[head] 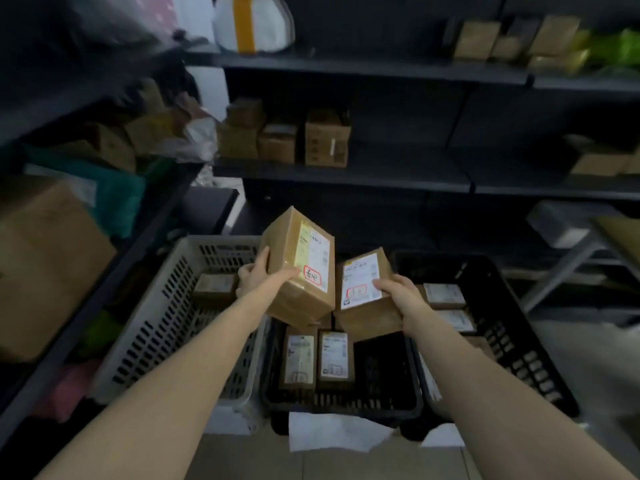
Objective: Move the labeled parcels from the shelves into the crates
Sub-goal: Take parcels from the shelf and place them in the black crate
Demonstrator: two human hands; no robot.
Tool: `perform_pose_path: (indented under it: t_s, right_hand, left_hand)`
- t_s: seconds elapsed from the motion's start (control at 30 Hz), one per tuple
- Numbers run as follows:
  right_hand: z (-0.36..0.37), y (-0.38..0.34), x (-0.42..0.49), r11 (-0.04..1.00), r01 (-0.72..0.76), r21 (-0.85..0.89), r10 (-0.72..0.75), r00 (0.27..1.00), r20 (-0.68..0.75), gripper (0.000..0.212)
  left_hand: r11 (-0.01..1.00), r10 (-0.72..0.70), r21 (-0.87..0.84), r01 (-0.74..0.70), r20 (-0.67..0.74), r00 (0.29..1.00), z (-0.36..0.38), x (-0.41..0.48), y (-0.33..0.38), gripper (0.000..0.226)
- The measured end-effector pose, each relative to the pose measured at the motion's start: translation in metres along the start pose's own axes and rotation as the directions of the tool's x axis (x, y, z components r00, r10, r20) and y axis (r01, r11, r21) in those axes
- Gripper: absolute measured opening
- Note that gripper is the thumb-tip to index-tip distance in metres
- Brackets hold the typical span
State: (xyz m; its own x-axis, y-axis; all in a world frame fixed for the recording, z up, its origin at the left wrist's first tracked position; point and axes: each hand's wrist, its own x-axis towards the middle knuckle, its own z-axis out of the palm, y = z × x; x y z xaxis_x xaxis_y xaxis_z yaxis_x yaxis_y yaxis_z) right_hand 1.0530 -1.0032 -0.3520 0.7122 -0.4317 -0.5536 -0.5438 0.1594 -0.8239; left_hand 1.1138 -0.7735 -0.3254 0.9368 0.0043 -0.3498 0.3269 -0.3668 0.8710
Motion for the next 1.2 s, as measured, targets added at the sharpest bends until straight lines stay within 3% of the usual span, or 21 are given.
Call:
perform_pose_path:
  t_s: [0.1,0.2,0.33,0.4,0.53,0.73,0.93,1.03,1.2]
  right_hand:
    - [0.003,0.049,0.049,0.943,-0.118,-0.311,0.070,0.984,-0.162,0.105]
    - [0.006,0.079,0.070,0.785,-0.230,-0.575,0.116,0.967,-0.228,0.096]
    - [0.019,0.123,0.105,0.645,-0.306,-0.700,0.170,0.951,-0.259,0.084]
    - [0.030,0.147,0.116,0.557,-0.310,-0.771,0.126,0.949,-0.290,0.082]
    - [0.048,0.178,0.125,0.380,-0.231,-0.896,-0.123,0.947,-0.297,0.081]
    - [0.064,0.204,0.157,0.387,-0.132,-0.913,-0.205,0.953,-0.225,0.085]
    - [0.047,0.241,0.181,0.375,-0.054,-0.926,-0.087,0.992,-0.093,0.075]
    - [0.039,0.242,0.191,0.366,-0.033,-0.930,0.054,0.998,-0.015,0.074]
    - [0.038,0.247,0.197,0.270,-0.024,-0.963,0.184,0.982,0.027,0.075]
  left_hand:
    - [0.987,-0.020,0.160,0.012,0.044,0.999,0.044,0.036,-0.031,0.085]
    - [0.911,0.007,0.412,-0.016,0.022,1.000,0.082,0.053,-0.068,0.086]
    - [0.830,0.015,0.558,-0.019,0.012,1.000,0.112,0.066,-0.113,0.086]
    - [0.820,0.000,0.572,-0.009,0.015,1.000,0.122,0.066,-0.131,0.085]
    - [0.801,0.034,0.597,-0.051,0.039,0.999,0.134,0.063,-0.155,0.088]
    - [0.760,0.092,0.640,-0.110,0.062,0.994,0.142,0.066,-0.175,0.092]
    - [0.801,0.043,0.596,-0.065,0.052,0.998,0.157,0.066,-0.199,0.090]
    - [0.840,-0.003,0.543,-0.013,0.030,1.000,0.167,0.066,-0.202,0.089]
    - [0.896,-0.089,0.440,0.068,0.027,0.996,0.173,0.071,-0.205,0.091]
